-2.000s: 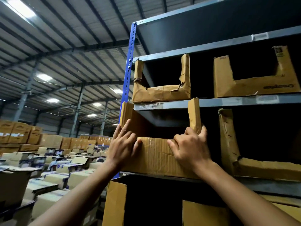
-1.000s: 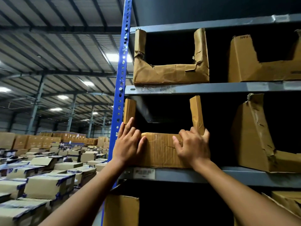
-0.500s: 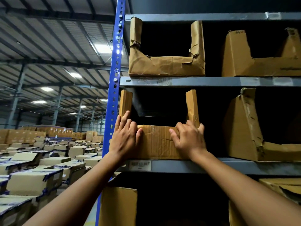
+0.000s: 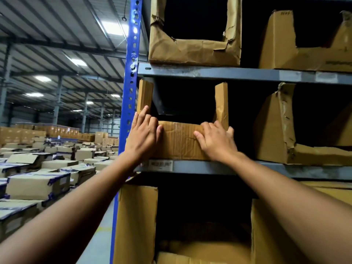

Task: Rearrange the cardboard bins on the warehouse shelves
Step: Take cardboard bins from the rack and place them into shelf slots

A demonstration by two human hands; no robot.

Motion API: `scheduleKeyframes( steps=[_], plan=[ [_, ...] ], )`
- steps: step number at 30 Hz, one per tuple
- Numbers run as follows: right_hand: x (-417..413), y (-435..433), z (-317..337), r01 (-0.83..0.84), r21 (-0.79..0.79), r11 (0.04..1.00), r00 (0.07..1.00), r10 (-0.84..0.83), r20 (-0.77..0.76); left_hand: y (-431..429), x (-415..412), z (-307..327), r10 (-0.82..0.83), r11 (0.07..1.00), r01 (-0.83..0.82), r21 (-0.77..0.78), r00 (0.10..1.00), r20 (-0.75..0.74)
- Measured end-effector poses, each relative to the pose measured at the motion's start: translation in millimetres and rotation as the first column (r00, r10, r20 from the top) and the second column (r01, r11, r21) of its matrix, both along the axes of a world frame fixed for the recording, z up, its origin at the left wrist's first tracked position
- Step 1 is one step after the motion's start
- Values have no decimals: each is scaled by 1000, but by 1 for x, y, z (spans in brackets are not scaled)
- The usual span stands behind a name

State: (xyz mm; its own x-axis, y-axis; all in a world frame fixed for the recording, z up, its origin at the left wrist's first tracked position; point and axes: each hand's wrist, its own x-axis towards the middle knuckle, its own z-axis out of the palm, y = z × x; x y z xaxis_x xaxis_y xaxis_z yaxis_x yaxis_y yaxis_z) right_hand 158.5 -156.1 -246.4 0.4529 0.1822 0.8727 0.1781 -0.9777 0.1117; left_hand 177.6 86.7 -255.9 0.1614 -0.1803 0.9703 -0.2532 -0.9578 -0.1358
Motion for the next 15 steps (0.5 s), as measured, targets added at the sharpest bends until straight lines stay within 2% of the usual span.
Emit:
scheduleKeyframes(
  steps=[5, 7, 11, 15],
  plan=[
    [-30, -11, 11, -166, 46, 985, 962, 172, -212, 6, -22, 2, 72, 995, -62, 74, 986, -148],
    [-46, -15, 6, -245, 54, 968, 953, 251, -169, 5, -40, -11, 84, 994, -74, 77, 987, -136],
    [-86, -30, -21, -411, 58, 910, 912, 410, 26, -15, -89, -51, 14, 999, -11, 51, 998, -57],
    [-125, -35, -98, -502, 133, 855, 863, 486, 136, -46, -131, -113, -54, 999, 54, -5, 997, -53]
  ],
)
